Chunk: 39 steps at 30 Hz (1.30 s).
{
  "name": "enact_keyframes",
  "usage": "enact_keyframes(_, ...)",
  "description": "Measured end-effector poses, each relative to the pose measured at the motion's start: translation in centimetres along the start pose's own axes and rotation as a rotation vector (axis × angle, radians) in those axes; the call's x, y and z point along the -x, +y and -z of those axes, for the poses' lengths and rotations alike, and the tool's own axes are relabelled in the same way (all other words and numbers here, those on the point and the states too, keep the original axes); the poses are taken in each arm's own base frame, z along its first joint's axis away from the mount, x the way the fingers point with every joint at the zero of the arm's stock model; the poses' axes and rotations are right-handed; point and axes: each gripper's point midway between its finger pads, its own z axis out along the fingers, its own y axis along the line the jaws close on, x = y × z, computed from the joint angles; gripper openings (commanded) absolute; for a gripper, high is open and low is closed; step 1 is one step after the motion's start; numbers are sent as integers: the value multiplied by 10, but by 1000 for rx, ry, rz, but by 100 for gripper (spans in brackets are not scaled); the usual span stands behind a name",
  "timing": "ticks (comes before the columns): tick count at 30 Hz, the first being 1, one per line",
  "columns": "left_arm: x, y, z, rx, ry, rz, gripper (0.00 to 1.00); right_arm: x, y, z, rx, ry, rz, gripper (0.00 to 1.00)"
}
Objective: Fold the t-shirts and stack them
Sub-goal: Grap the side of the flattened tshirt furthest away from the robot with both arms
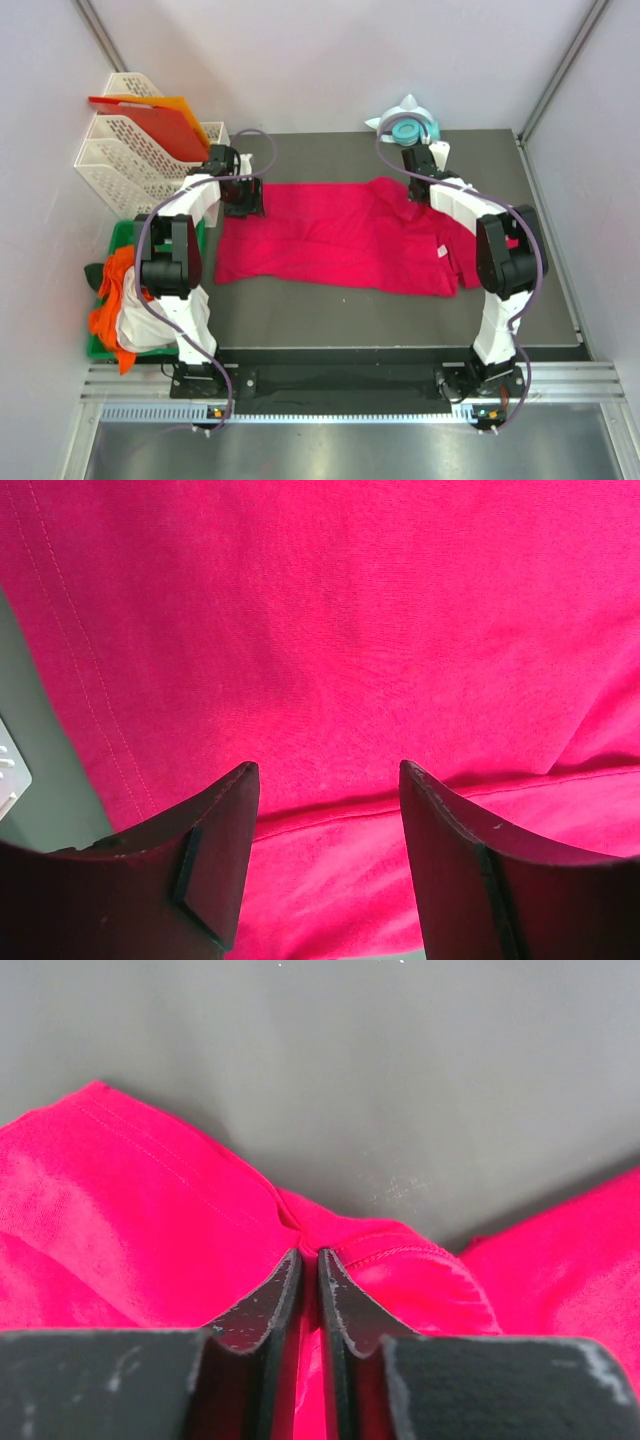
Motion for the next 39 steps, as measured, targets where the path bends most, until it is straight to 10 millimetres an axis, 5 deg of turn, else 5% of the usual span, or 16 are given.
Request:
enact_keyframes(22, 0, 0, 0, 0, 1, 0, 63, -15, 0, -11, -14, 42, 23, 22)
enact_keyframes(28, -1, 0, -1, 0, 3, 1, 63, -15, 0, -11, -14, 41, 23, 13)
enact_keyframes(33, -6, 1, -2, 0, 13, 3, 63, -14, 0, -11, -13, 39, 27, 25)
enact_keyframes(39, -7, 1, -3, 0, 16, 4, 63, -9, 3, -13, -11, 32, 28, 23)
